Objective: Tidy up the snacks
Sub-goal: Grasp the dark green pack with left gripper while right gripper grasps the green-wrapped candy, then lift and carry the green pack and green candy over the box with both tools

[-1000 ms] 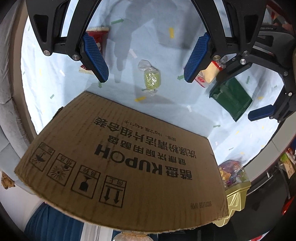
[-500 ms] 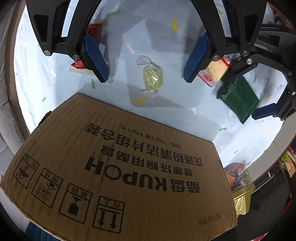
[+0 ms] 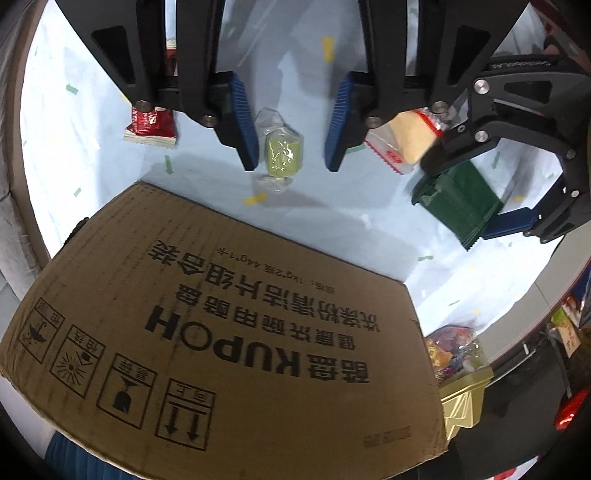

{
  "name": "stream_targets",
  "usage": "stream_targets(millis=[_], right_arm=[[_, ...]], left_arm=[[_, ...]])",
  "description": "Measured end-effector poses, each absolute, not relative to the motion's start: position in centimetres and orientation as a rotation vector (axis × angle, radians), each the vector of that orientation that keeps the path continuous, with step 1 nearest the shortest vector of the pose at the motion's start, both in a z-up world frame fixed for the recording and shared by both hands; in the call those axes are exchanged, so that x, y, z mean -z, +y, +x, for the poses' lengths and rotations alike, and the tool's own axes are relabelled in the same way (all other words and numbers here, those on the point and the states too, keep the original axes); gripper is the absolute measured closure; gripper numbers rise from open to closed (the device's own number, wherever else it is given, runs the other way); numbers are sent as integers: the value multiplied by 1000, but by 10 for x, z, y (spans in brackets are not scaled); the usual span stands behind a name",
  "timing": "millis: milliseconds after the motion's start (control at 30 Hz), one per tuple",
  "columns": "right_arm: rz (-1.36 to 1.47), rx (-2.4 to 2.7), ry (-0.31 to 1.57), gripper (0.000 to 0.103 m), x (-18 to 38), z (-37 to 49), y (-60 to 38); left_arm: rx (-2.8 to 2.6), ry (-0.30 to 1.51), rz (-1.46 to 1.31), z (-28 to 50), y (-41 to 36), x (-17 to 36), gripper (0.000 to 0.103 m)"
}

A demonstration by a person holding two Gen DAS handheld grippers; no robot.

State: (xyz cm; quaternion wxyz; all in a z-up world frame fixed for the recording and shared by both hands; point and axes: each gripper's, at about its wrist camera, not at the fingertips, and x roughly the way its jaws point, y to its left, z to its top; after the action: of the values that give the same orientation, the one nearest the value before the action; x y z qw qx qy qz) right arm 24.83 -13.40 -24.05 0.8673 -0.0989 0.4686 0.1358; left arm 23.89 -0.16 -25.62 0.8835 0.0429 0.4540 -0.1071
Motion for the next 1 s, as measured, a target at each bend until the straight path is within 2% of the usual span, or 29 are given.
stream_targets(millis=[33, 133, 433, 1000], right_arm=[[-209, -286, 980, 69, 240, 248, -133], [-207, -309, 980, 81, 240, 247, -132], [-200, -298, 975, 81, 241, 251, -127], [-191, -289, 938, 82, 206, 233, -140]], left_arm=[[223, 944, 89, 238, -2, 256, 20], [227, 937, 88, 237, -3, 254, 24], [224, 921, 89, 232, -4, 250, 34], [201, 874, 104, 217, -9, 219, 35]])
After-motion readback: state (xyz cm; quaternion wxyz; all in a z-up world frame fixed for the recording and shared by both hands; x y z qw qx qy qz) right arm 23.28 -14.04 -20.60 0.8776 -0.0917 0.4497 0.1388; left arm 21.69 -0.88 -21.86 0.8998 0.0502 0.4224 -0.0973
